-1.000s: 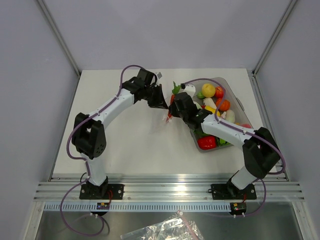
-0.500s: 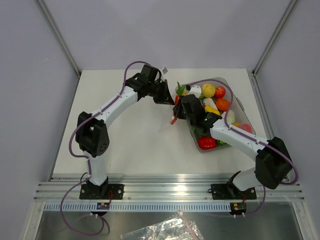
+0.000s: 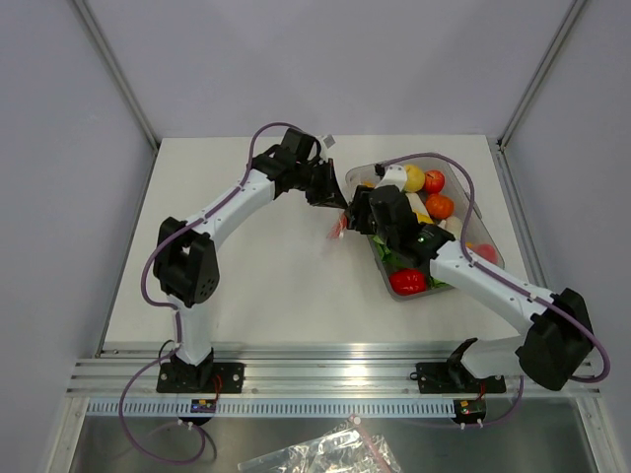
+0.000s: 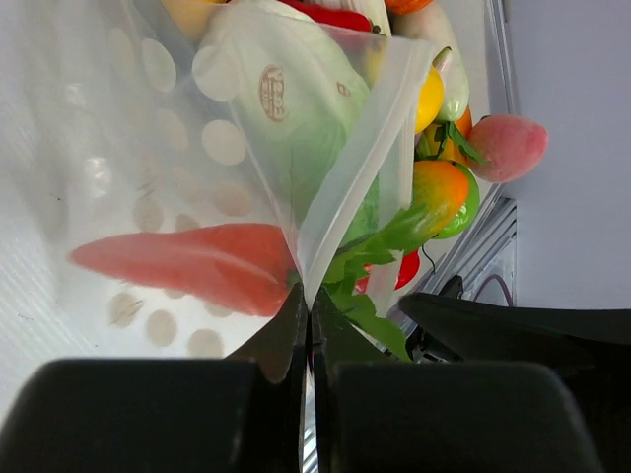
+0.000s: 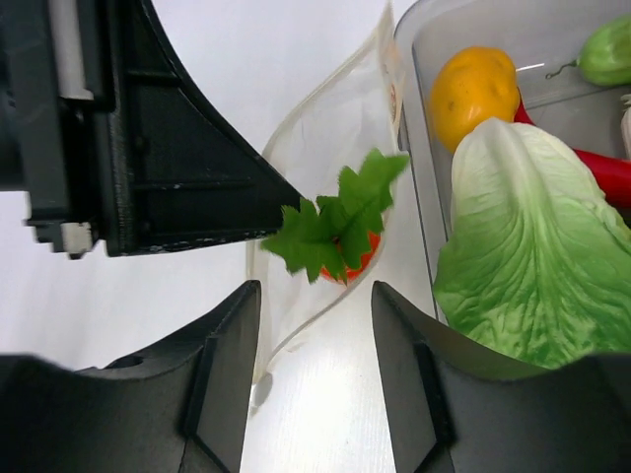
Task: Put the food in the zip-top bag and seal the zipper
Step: Place the fake vegetable in the zipper food storage bag, then adjust the fake vegetable in the zipper food storage bag.
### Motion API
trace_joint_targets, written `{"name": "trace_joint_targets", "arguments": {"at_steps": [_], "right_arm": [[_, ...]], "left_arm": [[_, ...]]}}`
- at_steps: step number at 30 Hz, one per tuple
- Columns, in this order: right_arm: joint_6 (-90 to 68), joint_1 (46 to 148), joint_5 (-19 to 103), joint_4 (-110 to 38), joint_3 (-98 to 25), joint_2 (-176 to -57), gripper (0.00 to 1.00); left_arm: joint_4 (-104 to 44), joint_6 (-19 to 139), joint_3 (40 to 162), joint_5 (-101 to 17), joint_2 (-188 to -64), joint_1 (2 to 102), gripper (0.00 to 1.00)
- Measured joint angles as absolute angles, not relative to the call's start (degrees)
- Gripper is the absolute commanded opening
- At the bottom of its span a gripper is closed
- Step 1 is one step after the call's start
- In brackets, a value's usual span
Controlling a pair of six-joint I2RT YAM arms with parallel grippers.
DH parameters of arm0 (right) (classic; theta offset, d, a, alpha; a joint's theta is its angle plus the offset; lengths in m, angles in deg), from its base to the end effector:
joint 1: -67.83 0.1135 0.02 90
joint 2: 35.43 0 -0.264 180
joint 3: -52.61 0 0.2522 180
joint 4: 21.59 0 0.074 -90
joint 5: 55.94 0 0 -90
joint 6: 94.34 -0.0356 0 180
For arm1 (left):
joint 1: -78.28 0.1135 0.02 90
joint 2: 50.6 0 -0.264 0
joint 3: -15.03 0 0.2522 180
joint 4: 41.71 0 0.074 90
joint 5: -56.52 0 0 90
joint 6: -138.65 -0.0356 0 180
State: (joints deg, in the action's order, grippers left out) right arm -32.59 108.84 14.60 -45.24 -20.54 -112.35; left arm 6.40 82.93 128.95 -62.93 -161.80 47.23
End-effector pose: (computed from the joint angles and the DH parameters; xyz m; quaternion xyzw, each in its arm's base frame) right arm 0.2397 0.1928 0.3045 -0.0064 0.8468 0.1721 0.5033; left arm 0.3689 -0.2425 0.2969 0.0712 0.8972 -0.3961 0.1821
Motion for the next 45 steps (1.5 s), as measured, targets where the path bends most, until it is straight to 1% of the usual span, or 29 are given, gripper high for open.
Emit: {"name": "trace_joint_targets", "arguments": {"at_steps": [4,10,12,18,24,29,30,35,45], "right_arm": [[-33.14,107.99,14.69,-46.05,-20.91,-109.95,0.53],[-36.39,100.41,18.95,-48.96,-21.02,-109.86,0.52],[-37.12,99.47,20.3,-50.18,-21.5,-110.69,0.53],[-38.21,99.64,24.67,-50.14,-21.66,-111.87,0.53],[-37.97,99.66,27.82,-50.05,-21.7,-112.09,0.51],[-36.74,99.82,30.18,-50.56,-22.86,-113.79,0.53],[-36.44,99.88,30.45,-51.12,-23.25,-114.1,0.54],[-34.86,100.12,31.8,-52.54,-25.29,-116.09,0.55],[-33.9,100.21,31.49,-54.47,-25.68,-114.45,0.56]], "left_arm": [[6.38,82.95,128.95,-63.43,-161.8,47.23,0.0],[6.45,82.71,128.95,-63.81,-161.8,47.25,0.0],[6.4,82.71,128.95,-63.83,-161.8,47.25,0.0],[6.21,82.73,128.95,-64.13,-161.8,47.25,0.0],[6.12,82.71,128.86,-64.16,-161.76,47.25,0.0],[6.05,82.69,128.71,-64.16,-161.71,47.25,0.0],[6.01,82.69,128.71,-64.16,-161.71,47.25,0.0],[5.75,82.67,128.69,-64.18,-161.71,47.25,0.0],[5.42,81.92,127.31,-64.18,-161.67,47.25,0.0]]}}
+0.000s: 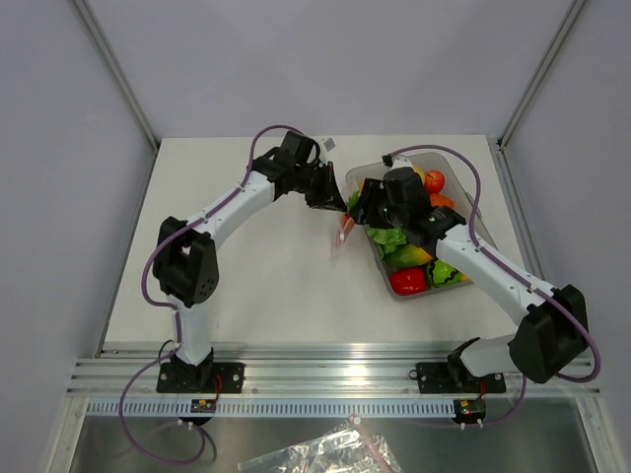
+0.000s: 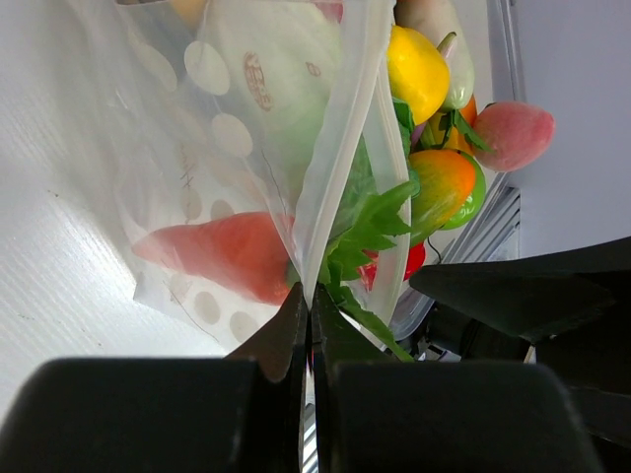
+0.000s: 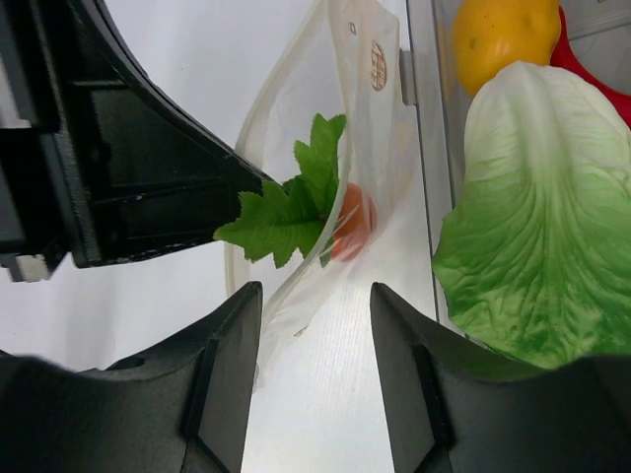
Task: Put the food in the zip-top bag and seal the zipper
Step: Adjust the fake vegetable in the zipper food storage bag.
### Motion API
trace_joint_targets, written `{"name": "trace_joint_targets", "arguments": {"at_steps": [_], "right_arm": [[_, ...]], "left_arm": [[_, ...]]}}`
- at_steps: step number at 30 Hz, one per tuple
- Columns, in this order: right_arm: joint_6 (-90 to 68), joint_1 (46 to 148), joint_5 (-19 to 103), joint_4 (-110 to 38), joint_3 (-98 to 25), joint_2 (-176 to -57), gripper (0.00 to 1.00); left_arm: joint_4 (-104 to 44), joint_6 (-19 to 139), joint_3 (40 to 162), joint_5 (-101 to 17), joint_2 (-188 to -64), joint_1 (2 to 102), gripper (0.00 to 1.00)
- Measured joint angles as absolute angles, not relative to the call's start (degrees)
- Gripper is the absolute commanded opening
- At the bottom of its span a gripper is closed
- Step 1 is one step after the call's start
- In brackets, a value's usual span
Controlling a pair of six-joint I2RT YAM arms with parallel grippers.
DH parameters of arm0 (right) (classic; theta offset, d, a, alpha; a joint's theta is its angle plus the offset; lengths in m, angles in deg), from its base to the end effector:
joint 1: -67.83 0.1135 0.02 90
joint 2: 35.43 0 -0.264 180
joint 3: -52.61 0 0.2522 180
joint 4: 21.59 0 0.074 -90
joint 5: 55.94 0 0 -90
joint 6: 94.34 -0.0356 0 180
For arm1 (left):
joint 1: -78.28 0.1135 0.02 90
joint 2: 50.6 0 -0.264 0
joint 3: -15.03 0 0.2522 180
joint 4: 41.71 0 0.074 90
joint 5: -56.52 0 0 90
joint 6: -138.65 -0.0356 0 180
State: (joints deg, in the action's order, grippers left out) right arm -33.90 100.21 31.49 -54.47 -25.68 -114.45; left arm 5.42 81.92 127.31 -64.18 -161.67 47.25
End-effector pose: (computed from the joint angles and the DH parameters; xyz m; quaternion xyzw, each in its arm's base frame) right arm 0.2653 0.1664 0.3088 -0.0111 0.8811 0.2261 0.4152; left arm 0.3675 -0.2423 0.2900 0.0818 0.8956 -0.4003 0.1758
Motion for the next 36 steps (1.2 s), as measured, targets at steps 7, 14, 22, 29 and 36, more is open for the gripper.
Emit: {"name": "trace_joint_targets", "arguments": {"at_steps": [7,14,22,29,36], "right_arm": [[-33.16,100.21,31.69,-55.19,-28.59,-115.67,0.55],[-32.09,100.36,32.17,-58.64,-31.06,-124.9,0.54],[-31.5,100.38,30.49,-64.13,-33.88,-127.98,0.54],[-31.56,100.36,29.13,-64.35,-39.16,-132.13,0.55],[-32.98,99.68,26.23,-65.83,-44.56,-138.73,0.54]], "left_arm": [[5.48,81.57,126.63,-64.18,-161.67,47.25,0.0],[5.51,81.4,126.63,-64.35,-161.21,47.49,0.0],[5.24,81.05,126.13,-65.69,-159.86,47.67,0.0],[2.8,81.49,121.15,-68.64,-158.5,47.67,0.0],[0.28,81.68,118.83,-68.92,-156.03,48.98,0.0]]}}
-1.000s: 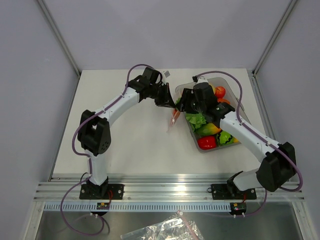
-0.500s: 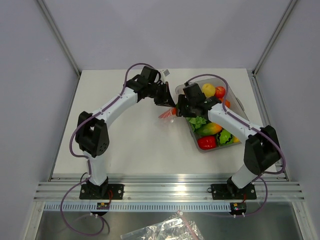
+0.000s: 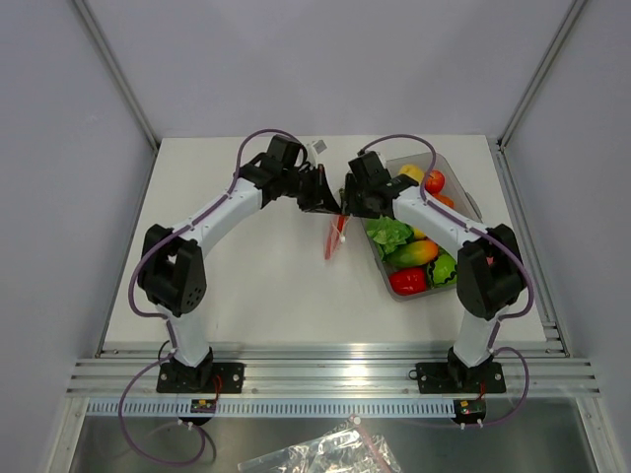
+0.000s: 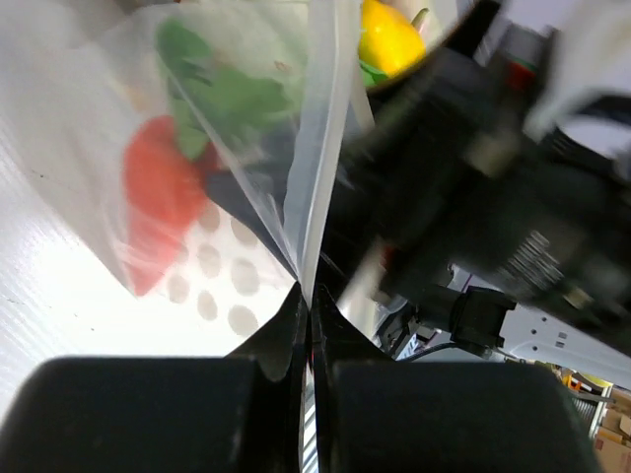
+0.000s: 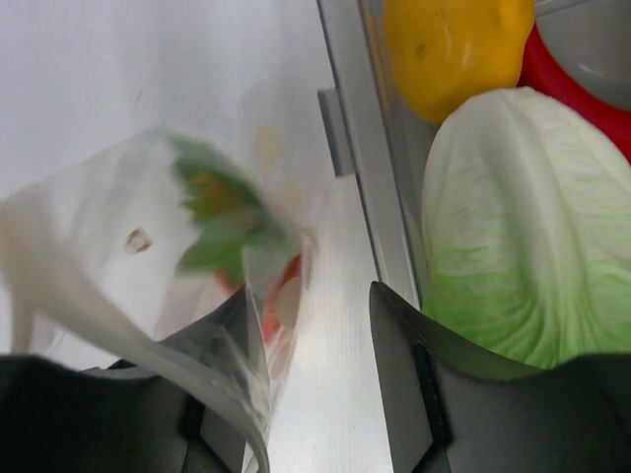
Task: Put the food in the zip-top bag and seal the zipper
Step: Adjust the fake vegetable in the zipper food storage bag.
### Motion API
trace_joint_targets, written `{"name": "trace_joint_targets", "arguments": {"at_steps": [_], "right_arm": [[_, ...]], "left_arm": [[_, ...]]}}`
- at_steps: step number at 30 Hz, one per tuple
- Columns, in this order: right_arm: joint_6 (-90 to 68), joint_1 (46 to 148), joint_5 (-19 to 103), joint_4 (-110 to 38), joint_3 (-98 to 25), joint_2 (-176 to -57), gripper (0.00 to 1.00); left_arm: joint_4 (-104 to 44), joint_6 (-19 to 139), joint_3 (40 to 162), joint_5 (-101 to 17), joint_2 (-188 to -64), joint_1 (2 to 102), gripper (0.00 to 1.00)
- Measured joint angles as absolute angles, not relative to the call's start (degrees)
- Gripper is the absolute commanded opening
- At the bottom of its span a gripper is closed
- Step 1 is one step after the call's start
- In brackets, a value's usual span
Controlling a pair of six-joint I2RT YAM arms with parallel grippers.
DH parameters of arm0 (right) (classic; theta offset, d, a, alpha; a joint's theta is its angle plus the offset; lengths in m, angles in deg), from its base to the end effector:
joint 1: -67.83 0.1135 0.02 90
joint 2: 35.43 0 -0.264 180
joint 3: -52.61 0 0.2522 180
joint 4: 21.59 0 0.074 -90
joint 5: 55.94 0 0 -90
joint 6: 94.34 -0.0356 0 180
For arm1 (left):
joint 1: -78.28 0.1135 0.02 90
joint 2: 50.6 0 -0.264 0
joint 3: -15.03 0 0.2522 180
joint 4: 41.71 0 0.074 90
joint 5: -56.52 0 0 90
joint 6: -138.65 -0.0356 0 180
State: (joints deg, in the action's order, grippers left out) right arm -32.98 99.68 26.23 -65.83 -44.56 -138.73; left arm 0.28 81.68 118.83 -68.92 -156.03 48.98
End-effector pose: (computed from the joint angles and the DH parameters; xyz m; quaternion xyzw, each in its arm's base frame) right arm 0.3433 0.2076 0.2593 -0.0032 0.9389 0.1149 0.3245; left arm 0.3535 -0.2220 0.2898 0.0913 0.8790 -0.4335 0.1762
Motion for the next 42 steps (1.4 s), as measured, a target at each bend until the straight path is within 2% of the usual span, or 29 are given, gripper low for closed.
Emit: {"name": "trace_joint_targets", "arguments": {"at_steps": [5,14,24,26,27,28,31,33,42], "right_arm": [[-33.05,98.46,26.66,-64.65,-45.98,-139.85,0.54],[-32.07,98.44,30.64,-63.6,-45.68,-134.32,0.56],[-31.65,98.46,30.49,-65.53,-44.76,-137.05,0.55],[-31.06,98.46,30.18,-66.01,-44.48,-136.13,0.51],[-30.76,98.46,29.96,-66.47,-44.48,-135.52,0.4],[-30.1,98.46,29.57,-66.86,-44.5,-134.89,0.32],[-29.16,98.46,28.61,-67.69,-44.61,-134.01,0.15],[-29.05,98.48,28.57,-68.11,-44.52,-134.08,0.12],[-29.84,98.53,32.3,-64.92,-43.08,-136.92,0.15]], "left_arm": [[0.65,81.64,118.83,-69.73,-154.98,48.98,0.0],[0.68,81.71,118.18,-70.6,-154.98,49.0,0.0],[1.22,81.68,118.18,-70.58,-154.98,49.24,0.0],[1.33,81.68,118.07,-70.6,-154.98,49.55,0.0],[1.22,81.71,117.85,-70.58,-154.98,49.79,0.0],[1.18,81.71,117.52,-70.56,-154.98,50.03,0.0],[1.7,81.68,117.21,-70.34,-154.98,50.49,0.0],[1.97,81.64,117.21,-70.17,-154.98,50.68,0.0],[8.74,78.47,118.07,-65.99,-154.59,52.39,0.0]]}}
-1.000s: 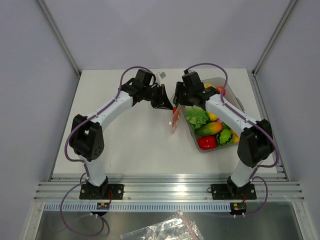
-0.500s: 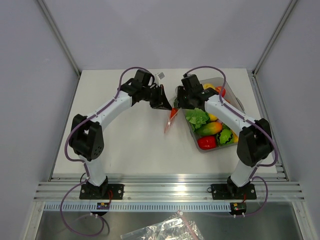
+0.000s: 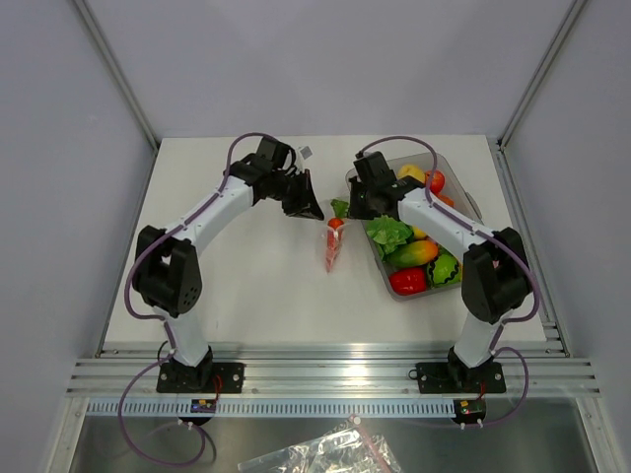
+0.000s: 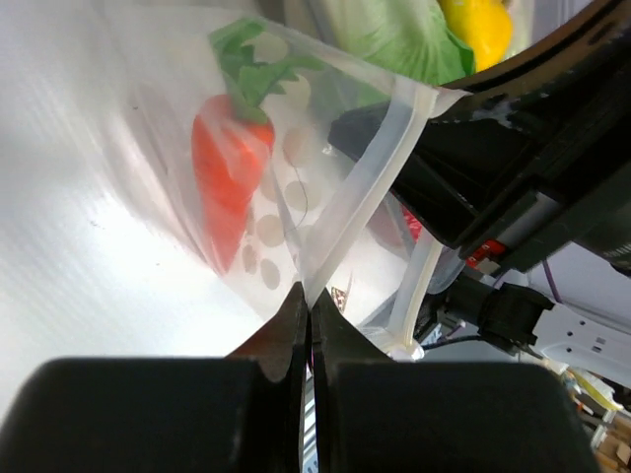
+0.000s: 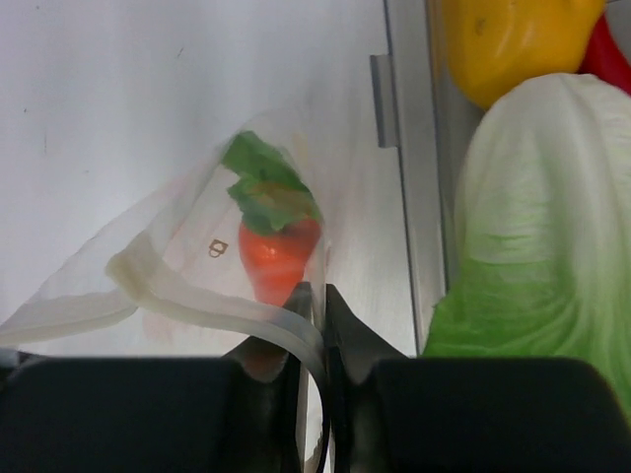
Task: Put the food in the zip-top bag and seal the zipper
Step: Adjust the fake vegetable in the zipper food storage bag.
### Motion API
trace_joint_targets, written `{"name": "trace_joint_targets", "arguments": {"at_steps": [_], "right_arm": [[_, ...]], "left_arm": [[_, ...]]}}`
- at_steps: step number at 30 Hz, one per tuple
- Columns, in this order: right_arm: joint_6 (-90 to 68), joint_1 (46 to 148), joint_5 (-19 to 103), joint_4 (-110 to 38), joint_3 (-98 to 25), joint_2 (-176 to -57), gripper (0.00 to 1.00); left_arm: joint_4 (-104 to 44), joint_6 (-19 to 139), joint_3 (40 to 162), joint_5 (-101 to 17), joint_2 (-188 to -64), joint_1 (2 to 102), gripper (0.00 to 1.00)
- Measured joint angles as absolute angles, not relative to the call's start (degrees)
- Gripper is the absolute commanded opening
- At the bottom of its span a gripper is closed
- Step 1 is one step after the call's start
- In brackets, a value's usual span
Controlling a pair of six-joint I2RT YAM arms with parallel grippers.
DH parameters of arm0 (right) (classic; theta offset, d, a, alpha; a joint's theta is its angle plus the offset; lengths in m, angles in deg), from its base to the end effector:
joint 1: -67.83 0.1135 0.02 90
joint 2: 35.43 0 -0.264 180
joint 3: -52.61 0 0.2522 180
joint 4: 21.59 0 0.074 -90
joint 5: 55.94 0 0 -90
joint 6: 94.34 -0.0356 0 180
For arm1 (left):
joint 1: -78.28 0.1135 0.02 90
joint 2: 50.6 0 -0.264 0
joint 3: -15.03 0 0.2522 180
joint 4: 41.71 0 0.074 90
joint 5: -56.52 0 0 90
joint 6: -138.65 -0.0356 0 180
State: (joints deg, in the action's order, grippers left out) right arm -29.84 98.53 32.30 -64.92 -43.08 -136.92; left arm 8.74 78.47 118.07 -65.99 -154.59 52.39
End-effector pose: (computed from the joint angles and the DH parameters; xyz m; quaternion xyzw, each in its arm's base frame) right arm 0.3404 0.2008 0.2639 -0.0371 0.9362 0.1517 0.3147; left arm 0.3523 -0.1923 0.2842 0.0614 0.9087 -0.3818 0.1571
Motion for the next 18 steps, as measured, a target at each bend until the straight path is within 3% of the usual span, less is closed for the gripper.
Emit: {"name": "trace_joint_targets", "arguments": {"at_steps": [8,14,18], "right_arm": [[-30.93,98.55,37.75,-61.75,-44.69,-142.78,0.15],[-31.0,98.33,38.73,-61.75,-46.09,-144.13,0.54],[-30.38,98.13,39.1,-62.27,-46.09,-143.52,0.57]], "left_arm": [[11.43,76.81,117.15,-62.54,-148.75,52.67,0.0],[12.52,75.61,116.14,-60.33,-149.82,52.83,0.0],[12.78,75.52,116.14,-60.05,-151.38,52.85,0.0]]}}
